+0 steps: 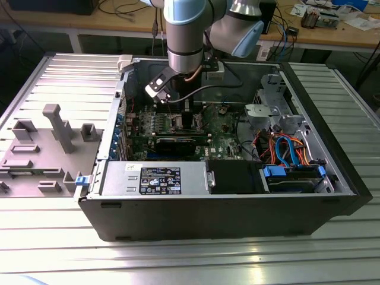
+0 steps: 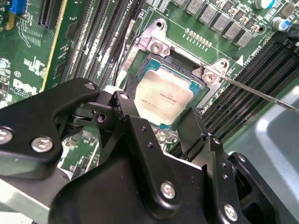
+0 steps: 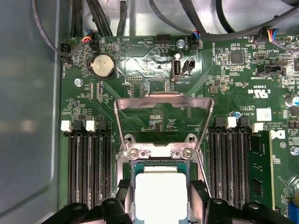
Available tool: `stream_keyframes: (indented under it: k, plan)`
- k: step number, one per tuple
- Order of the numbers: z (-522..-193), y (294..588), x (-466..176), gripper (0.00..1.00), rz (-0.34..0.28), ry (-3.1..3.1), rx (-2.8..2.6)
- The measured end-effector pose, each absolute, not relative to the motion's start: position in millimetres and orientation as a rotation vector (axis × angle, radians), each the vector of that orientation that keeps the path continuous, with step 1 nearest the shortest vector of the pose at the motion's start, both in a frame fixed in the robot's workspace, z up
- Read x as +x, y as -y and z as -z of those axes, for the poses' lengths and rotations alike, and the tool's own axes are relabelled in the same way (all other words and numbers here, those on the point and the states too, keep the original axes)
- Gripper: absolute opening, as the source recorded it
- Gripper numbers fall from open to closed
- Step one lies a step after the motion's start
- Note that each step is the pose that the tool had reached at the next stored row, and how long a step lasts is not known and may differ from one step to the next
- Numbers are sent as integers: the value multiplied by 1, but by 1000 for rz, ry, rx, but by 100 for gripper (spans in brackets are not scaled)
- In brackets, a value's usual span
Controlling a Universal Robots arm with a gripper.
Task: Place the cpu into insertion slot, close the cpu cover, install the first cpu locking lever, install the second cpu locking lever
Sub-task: 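Place the cpu into insertion slot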
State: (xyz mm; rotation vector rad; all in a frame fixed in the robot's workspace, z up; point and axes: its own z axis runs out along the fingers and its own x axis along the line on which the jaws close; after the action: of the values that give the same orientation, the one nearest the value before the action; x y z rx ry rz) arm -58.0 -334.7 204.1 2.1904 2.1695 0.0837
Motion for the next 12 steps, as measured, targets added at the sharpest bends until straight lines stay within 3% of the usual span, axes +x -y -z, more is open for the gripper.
stream_keyframes:
  k: [6,9,10,11,12]
  plan:
    - [-217,335,-57,60,-70,-2176,2197]
    - [-219,335,-55,41,-52,-2185,2206]
    - [-219,335,-54,41,-42,-2189,2210]
    - [-220,335,-52,29,-27,-2196,2217]
    - [-220,335,-51,29,-15,-2202,2223]
